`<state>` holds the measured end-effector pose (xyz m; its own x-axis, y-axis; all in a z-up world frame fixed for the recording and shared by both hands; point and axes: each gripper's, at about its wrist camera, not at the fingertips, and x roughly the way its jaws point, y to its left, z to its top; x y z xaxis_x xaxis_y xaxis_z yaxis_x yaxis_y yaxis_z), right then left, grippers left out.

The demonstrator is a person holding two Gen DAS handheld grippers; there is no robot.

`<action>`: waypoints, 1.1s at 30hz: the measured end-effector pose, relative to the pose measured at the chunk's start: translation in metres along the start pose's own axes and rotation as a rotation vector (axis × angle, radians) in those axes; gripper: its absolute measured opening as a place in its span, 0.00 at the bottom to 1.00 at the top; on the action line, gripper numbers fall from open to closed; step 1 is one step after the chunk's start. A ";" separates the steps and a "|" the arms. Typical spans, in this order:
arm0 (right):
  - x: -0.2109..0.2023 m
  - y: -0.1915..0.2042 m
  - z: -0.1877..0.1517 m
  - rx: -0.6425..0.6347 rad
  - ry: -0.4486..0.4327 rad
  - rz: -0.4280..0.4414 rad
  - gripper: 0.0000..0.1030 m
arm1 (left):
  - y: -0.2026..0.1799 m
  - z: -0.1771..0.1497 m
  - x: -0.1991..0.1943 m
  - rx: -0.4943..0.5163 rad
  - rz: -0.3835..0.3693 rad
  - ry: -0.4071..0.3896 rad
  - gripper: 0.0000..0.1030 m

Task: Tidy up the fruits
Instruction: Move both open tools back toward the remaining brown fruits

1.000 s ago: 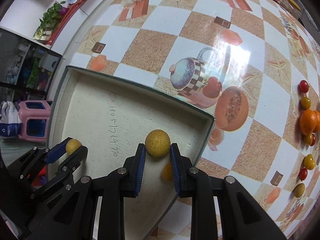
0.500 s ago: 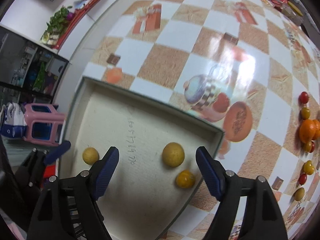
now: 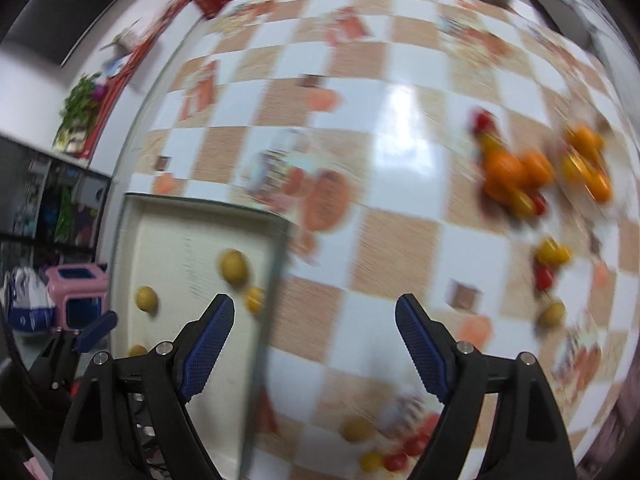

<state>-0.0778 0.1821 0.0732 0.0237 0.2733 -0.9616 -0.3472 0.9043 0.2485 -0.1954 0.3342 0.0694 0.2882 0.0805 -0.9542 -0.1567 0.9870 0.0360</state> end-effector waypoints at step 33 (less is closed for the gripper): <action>-0.011 -0.179 -0.075 0.257 0.008 -0.107 0.83 | -0.160 -0.020 0.026 0.209 -0.110 0.111 0.77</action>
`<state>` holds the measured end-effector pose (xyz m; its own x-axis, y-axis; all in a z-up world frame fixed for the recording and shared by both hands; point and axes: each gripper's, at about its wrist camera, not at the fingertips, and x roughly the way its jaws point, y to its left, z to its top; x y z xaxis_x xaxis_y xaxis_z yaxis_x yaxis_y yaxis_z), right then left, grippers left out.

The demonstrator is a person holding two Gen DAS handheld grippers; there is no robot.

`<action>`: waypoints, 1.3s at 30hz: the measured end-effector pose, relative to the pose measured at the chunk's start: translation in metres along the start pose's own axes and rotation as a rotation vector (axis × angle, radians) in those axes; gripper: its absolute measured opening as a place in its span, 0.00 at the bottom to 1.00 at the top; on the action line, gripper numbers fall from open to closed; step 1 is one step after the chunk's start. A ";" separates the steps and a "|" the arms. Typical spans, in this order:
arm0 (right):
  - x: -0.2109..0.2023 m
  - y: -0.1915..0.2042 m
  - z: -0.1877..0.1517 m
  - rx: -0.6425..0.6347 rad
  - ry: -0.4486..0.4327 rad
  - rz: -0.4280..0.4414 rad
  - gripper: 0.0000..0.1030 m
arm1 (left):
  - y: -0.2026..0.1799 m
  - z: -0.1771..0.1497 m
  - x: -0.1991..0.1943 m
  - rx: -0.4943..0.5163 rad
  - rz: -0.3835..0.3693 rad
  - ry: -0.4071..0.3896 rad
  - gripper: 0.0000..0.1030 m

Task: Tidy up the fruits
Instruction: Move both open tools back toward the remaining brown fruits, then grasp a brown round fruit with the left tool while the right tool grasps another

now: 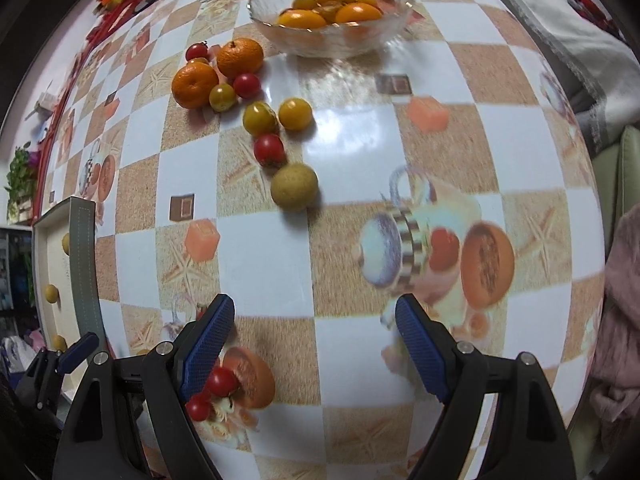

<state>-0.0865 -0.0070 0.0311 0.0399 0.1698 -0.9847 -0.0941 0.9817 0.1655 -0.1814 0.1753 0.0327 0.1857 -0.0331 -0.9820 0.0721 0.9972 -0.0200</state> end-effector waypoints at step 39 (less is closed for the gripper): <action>-0.008 0.016 0.006 -0.125 -0.077 0.045 0.28 | 0.007 0.004 -0.009 -0.116 -0.081 -0.011 0.25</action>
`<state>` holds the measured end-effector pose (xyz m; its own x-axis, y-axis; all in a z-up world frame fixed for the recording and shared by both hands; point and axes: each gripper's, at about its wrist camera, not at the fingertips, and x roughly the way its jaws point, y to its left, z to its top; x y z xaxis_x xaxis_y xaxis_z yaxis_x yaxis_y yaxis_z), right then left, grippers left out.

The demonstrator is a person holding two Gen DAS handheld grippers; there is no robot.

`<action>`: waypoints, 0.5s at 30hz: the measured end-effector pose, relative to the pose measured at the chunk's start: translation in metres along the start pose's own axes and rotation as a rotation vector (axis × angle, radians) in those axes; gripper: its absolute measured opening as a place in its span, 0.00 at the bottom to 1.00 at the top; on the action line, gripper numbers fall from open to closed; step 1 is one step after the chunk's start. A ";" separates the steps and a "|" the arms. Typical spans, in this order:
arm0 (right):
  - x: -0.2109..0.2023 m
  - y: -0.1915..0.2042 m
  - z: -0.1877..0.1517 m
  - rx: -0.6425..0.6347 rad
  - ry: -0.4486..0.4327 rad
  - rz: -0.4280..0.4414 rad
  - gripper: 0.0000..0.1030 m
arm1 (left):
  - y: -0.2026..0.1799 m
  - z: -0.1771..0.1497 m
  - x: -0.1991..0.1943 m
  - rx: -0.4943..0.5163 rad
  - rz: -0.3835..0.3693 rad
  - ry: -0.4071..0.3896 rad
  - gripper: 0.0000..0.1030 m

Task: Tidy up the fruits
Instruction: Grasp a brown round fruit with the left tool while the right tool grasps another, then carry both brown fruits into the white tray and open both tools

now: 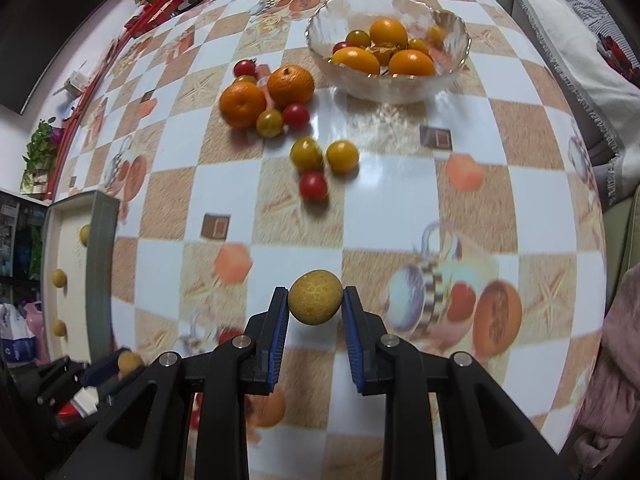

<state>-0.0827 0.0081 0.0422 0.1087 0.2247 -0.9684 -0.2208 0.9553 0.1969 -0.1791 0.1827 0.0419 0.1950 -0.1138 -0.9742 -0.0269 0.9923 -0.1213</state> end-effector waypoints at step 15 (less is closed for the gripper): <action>-0.023 0.042 -0.020 -0.044 0.018 0.039 0.28 | 0.042 -0.011 -0.043 -0.073 -0.007 -0.070 0.25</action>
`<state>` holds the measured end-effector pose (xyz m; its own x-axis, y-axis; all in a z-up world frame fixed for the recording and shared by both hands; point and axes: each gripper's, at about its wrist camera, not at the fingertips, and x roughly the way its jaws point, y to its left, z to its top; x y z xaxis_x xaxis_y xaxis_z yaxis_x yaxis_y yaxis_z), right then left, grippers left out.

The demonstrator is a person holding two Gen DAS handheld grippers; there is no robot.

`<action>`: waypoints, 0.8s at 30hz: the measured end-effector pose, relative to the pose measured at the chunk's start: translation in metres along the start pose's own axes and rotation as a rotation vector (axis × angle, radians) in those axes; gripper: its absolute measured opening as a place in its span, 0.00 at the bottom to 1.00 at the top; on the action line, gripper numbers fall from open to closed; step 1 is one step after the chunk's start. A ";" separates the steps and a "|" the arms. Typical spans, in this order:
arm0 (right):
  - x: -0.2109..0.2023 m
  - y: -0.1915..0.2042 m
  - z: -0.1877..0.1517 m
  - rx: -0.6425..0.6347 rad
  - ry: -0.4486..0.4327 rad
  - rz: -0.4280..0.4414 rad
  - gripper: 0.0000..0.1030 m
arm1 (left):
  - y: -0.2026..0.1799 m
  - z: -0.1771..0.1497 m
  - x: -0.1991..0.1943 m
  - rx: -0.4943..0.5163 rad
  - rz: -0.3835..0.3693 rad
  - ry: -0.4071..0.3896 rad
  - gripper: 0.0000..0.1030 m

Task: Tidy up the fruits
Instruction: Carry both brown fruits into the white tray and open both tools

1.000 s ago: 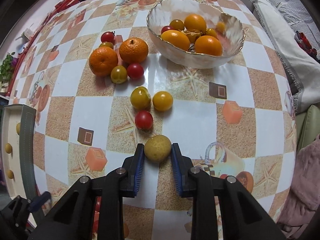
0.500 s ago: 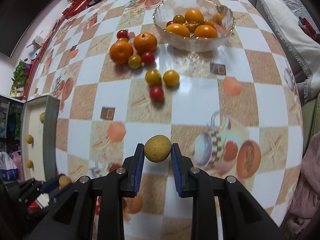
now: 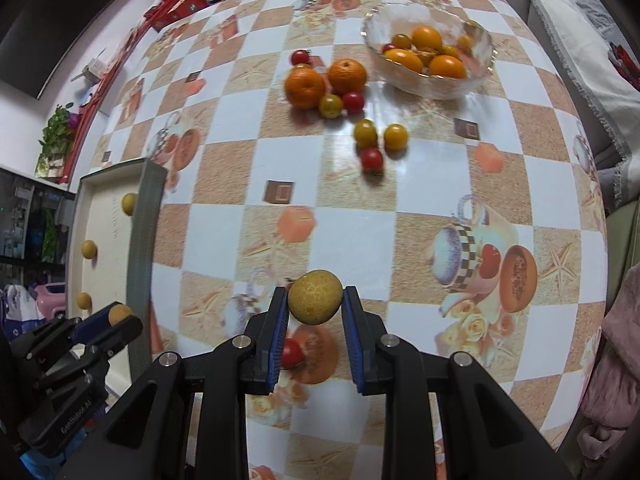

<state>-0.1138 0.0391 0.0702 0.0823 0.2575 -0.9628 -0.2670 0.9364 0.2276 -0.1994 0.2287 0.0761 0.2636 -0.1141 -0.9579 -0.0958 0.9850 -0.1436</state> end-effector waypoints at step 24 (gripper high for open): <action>0.008 0.124 0.025 -0.220 0.011 0.078 0.28 | 0.115 -0.037 -0.014 -0.203 0.094 -0.029 0.25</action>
<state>-0.1221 0.1634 0.0943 0.0430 0.3231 -0.9454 -0.4751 0.8390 0.2651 -0.2500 0.3392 0.0641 0.2720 -0.0165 -0.9622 -0.3117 0.9444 -0.1043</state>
